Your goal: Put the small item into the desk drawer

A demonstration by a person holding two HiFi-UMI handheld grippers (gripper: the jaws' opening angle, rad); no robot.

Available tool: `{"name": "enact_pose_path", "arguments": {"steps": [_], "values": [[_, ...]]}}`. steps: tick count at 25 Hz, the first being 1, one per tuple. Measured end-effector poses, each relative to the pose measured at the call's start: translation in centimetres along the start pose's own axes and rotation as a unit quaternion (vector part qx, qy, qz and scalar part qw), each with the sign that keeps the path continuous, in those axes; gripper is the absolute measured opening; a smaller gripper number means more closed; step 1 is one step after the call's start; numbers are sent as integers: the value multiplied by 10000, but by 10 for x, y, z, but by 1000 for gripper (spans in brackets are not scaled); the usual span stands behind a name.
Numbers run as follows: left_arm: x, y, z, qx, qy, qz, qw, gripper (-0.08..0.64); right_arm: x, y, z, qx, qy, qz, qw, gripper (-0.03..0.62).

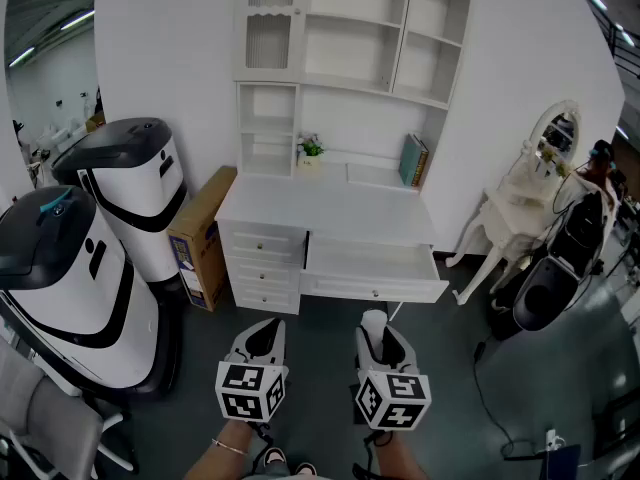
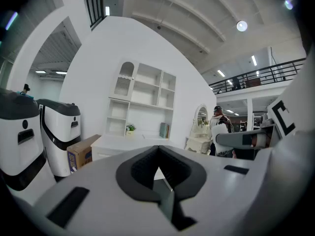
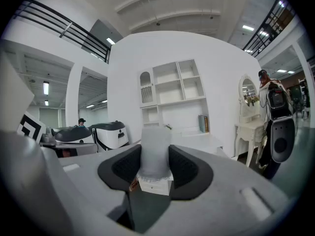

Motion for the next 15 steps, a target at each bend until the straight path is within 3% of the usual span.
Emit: {"name": "enact_pose_path", "arguments": {"steps": [15], "values": [[10,-9,-18,-50,72,-14,10000,-2,-1,-3,-16,101,124,-97,9998,176]]}}
Point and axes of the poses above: the fingertips, and each gripper's own axes: x backward along the fingers, z to its right, y out of its underside, the point moved 8 cm from there along x, backward along the fingers, and after that the axes turned 15 degrees about x, right-handed, at the moved point
